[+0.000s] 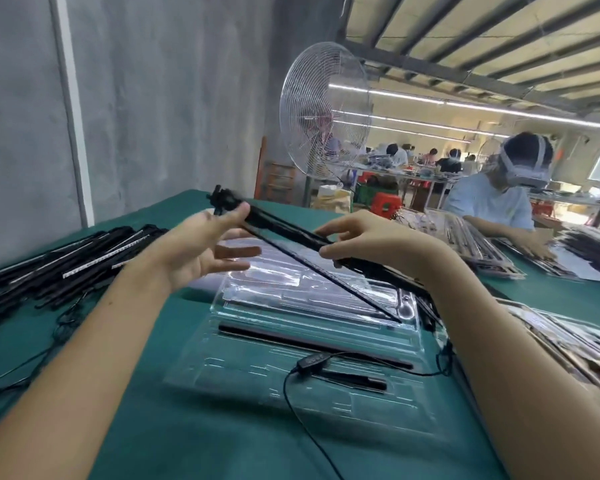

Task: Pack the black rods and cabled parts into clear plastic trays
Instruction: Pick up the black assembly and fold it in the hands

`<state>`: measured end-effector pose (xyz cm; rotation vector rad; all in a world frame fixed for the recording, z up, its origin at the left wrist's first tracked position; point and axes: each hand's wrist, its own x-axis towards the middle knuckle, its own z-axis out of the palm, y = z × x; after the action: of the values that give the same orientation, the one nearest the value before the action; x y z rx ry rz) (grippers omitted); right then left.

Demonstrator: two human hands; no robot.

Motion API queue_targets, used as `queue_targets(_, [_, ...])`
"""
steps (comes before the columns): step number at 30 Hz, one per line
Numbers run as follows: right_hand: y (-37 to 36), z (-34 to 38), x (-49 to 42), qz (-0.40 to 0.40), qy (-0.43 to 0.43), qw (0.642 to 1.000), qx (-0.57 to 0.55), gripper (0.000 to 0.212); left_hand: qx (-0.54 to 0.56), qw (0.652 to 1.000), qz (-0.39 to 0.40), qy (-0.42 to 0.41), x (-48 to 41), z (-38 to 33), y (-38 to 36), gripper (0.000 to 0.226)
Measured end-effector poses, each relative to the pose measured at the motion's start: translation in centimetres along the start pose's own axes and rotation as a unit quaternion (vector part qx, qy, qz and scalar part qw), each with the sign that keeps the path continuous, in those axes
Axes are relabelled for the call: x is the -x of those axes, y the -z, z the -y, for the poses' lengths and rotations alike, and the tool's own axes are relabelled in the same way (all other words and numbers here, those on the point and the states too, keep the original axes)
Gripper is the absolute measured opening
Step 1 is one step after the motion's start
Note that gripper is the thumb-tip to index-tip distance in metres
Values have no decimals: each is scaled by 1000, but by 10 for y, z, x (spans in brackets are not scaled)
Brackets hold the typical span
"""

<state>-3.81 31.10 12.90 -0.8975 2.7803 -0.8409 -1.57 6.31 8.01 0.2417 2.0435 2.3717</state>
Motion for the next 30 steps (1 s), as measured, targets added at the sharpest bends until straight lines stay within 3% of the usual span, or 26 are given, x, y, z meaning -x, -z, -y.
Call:
queue_targets(3, [-4,-2,-3,38,5,999,34,38,25,997,-53,-50,-3,13,7,55])
queue_targets(5, [-6,-4,-3,50,3,998,38,38,-31,997,-24,-66,-3,20,16,40])
queue_targets(9, [-5,-15,-3,29,-12,999,18,23,-86,994,53,-44,-1,30,28,49])
queue_targets(16, [-14,-28,14,-13,-60,996,64,34,-58,998,9,-31,-6,58,30,52])
queue_targets(18, [-25,-31,21,-104,-44,986,120,24,-46,999,-18,-13,-9,69,32,51])
queue_targets(20, [-37,-34,30,-190,-24,971,142,29,-26,998,-48,14,-12,79,34,50])
queue_targets(24, [-59,-38,45,-161,-80,974,135,44,20,992,-104,73,-17,95,38,43])
queue_targets(28, [-92,-44,57,-329,-51,936,113,34,70,983,-128,110,-18,103,41,37])
queue_targets(30, [-115,-45,63,-445,-66,890,73,48,94,979,-139,114,-18,104,43,35])
